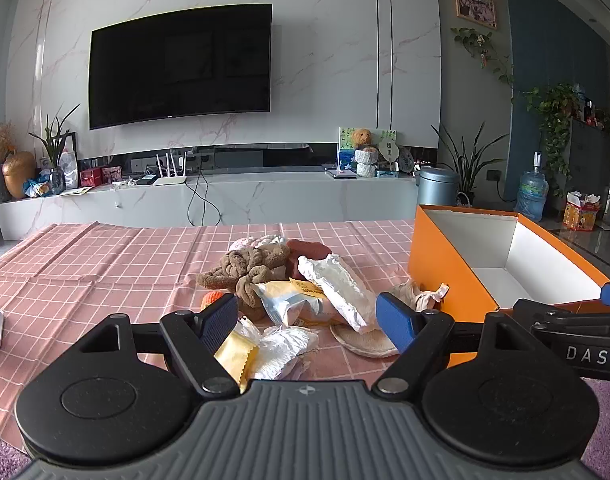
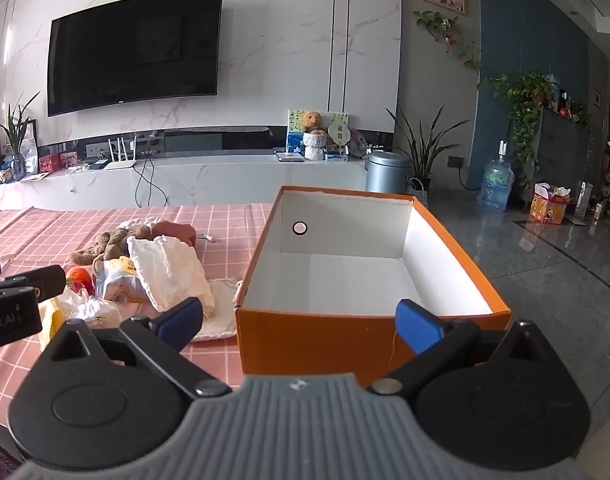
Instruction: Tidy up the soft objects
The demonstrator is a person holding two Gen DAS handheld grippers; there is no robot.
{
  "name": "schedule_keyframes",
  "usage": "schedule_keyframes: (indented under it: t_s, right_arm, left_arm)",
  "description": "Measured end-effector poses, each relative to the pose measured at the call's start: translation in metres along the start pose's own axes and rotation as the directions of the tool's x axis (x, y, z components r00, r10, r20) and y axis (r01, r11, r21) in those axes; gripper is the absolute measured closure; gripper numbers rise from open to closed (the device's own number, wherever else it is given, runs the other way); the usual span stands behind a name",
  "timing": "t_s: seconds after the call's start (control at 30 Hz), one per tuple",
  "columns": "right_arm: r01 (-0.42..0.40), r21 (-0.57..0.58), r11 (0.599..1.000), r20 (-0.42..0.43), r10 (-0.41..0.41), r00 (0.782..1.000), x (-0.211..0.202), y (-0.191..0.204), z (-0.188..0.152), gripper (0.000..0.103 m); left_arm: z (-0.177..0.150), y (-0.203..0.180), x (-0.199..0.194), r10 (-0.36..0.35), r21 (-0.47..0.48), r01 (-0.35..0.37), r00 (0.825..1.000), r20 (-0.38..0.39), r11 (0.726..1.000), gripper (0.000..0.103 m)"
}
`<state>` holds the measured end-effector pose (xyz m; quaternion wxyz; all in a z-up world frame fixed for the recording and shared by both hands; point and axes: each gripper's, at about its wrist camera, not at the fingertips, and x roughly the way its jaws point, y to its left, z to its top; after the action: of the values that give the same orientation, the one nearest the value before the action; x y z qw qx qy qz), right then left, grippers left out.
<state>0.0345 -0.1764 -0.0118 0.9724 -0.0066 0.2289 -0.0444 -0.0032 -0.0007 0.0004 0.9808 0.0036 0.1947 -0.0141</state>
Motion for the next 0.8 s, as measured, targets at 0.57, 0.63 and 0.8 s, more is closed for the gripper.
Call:
schedule_keyframes:
  t_s: [0.57, 0.63, 0.8]
  right_arm:
    - [0.012, -0.014, 1.0, 0.016, -0.012, 1.0, -0.0016, 0.0026, -0.0005, 0.002]
    - [0.014, -0.015, 1.0, 0.017, -0.013, 1.0, -0.0018, 0.0025, -0.0003, 0.002]
    - [0.018, -0.016, 1.0, 0.017, -0.017, 1.0, -0.0018, 0.0022, -0.0001, 0.002]
  left_arm:
    - [-0.0002, 0.0002, -0.0002, 0.0, -0.003, 0.0, 1.0, -0.001, 1.0, 0.011]
    - [-0.0001, 0.0001, -0.0003, 0.0, -0.002, 0.0, 1.0, -0.001, 1.0, 0.011]
    - [0.0001, 0.0002, -0.0004, 0.0, -0.002, 0.0, 1.0, -0.002, 1.0, 0.011]
